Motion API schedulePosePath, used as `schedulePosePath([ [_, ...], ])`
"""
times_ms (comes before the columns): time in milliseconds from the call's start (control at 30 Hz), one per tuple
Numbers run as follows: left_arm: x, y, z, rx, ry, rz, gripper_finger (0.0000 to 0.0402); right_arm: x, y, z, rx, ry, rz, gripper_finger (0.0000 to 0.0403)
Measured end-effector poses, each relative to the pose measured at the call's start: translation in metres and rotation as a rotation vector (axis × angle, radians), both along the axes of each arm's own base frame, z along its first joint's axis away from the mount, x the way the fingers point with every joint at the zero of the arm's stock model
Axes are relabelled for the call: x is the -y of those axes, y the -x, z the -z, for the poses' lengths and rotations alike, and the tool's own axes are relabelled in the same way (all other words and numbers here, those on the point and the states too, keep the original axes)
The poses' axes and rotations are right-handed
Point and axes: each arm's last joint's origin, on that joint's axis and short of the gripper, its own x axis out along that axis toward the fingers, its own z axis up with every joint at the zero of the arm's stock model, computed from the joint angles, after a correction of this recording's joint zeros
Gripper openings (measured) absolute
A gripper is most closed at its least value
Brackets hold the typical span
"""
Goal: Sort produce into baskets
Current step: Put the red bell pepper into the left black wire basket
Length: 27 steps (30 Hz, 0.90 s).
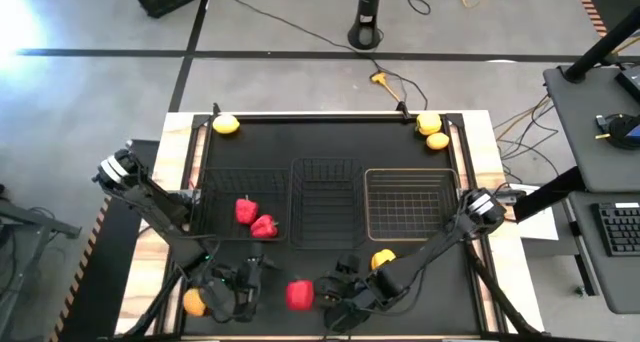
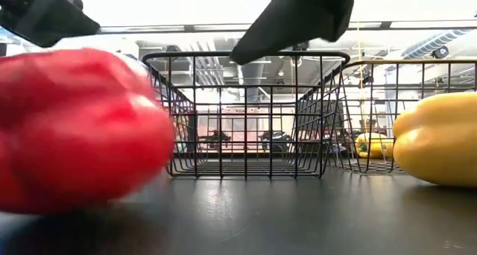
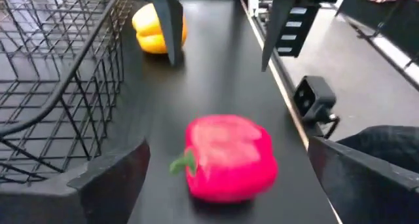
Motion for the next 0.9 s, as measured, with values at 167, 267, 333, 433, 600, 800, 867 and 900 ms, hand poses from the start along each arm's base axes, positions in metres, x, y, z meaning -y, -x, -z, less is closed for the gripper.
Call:
schedulePosePath([
  [167,0.003,-0.006,0.015,-0.033,-0.052,-0.002,0.0398,0.001,0.01,-0.013,-0.012,-0.009,0.022,0.0398],
  [267,0.008,-0.011,0.022,-0.037,-0.056,-0.002,0.04,0.0,0.01,-0.015,-0.005,-0.018,0.024,0.0398],
  [333,0.013,-0.016,0.025,-0.038,-0.058,-0.009,0.04,0.0,0.01,-0.013,-0.009,-0.015,0.025,0.0398],
  [433,0.022,-0.024,0.029,-0.044,-0.073,-0.01,0.04,0.0,0.009,-0.011,-0.01,-0.01,0.023,0.0398],
  [600,0.04,-0.04,0.04,-0.058,-0.124,0.007,0.04,-0.002,0.006,0.001,-0.033,0.024,0.001,0.0398],
  [800,0.05,-0.055,0.041,-0.081,-0.192,-0.045,0.04,-0.007,0.006,0.012,-0.053,0.032,-0.023,0.0398],
  [867,0.05,-0.058,0.039,-0.08,-0.179,-0.059,0.04,-0.008,0.006,0.014,-0.054,0.034,-0.029,0.0398],
  [900,0.049,-0.06,0.039,-0.08,-0.171,-0.068,0.04,-0.008,0.005,0.015,-0.05,0.035,-0.031,0.0398],
])
